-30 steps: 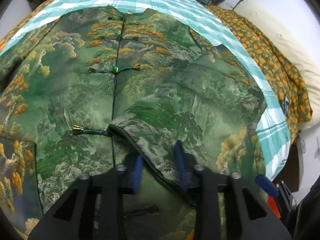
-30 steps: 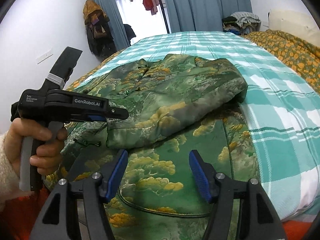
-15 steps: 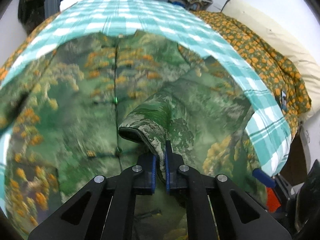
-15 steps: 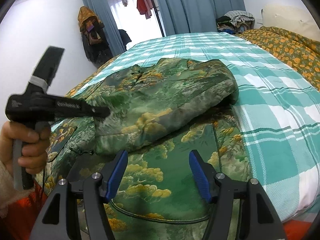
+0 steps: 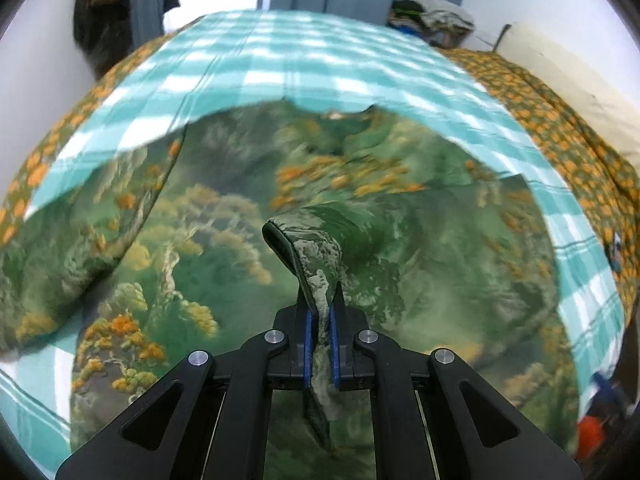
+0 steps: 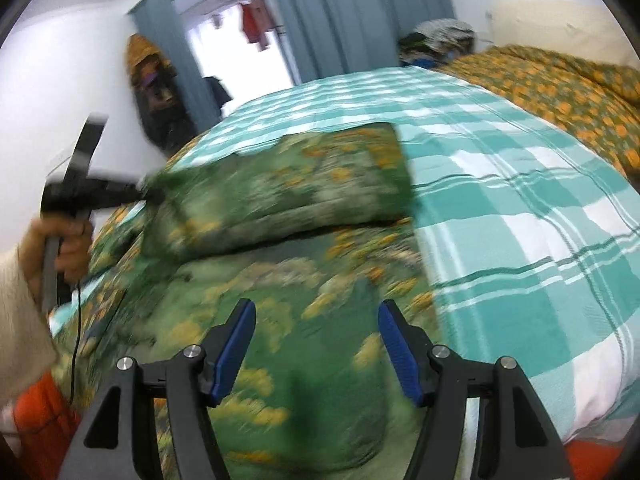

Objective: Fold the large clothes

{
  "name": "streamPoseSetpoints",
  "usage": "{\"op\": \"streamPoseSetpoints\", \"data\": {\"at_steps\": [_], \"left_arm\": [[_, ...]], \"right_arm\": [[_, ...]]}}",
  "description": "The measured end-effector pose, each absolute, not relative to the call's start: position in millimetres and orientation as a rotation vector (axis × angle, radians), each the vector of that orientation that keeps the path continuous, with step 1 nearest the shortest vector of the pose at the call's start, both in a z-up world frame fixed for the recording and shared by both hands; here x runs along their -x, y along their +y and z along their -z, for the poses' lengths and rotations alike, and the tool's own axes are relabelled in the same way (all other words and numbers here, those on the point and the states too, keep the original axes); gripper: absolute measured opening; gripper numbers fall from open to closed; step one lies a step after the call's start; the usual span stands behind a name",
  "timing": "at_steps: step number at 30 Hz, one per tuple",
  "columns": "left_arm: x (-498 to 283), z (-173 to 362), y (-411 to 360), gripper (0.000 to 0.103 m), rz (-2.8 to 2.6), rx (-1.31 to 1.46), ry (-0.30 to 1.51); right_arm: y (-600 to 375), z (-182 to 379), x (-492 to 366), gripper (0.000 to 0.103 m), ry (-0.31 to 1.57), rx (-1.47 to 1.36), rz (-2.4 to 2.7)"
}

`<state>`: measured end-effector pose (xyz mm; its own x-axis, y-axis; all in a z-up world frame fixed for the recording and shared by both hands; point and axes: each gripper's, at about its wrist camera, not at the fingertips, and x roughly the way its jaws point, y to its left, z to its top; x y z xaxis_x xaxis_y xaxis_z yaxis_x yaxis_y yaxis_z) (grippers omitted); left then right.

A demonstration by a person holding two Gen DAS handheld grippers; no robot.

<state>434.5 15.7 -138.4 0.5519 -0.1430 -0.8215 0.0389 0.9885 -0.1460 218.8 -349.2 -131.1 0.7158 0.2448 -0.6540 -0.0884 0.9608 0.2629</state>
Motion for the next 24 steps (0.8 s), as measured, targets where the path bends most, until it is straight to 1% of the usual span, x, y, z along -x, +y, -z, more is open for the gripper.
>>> {"op": "streamPoseSetpoints", "data": {"at_steps": [3,10,12,13,16,17,19,21,22,24], "left_arm": [[-440,156,15,0.005,0.107,0.086,0.979],[-455,166,23,0.006,0.089,0.118,0.954],[-456,177,25,0.006,0.088,0.108,0.966],[-456,181,26,0.007,0.090,0.105,0.970],[-456,196,31,0.008,0.108,0.130,0.984],[-456,201,34,0.008,0.115,0.149,0.985],[-454,205,37,0.009,0.123,0.170,0.979],[-452,209,36,0.009,0.128,0.170,0.963],[-450,210,35,0.009,0.128,0.163,0.956],[-448,211,34,0.009,0.127,0.155,0.947]], "right_arm": [[-366,124,-254,0.065,0.760,-0.262,-0.169],[-361,126,-370,0.065,0.812,-0.200,-0.216],[-351,142,-400,0.065,0.878,-0.191,-0.269],[-344,158,-417,0.065,0.937,-0.185,-0.289],[-329,198,-434,0.065,1.041,-0.128,-0.275],[-325,204,-435,0.065,1.042,-0.106,-0.269],[-322,203,-436,0.065,1.051,-0.089,-0.263],[-321,197,-443,0.065,1.098,-0.072,-0.274],[-319,191,-446,0.065,1.114,-0.061,-0.275],[-319,170,-458,0.065,1.088,-0.049,-0.261]]}}
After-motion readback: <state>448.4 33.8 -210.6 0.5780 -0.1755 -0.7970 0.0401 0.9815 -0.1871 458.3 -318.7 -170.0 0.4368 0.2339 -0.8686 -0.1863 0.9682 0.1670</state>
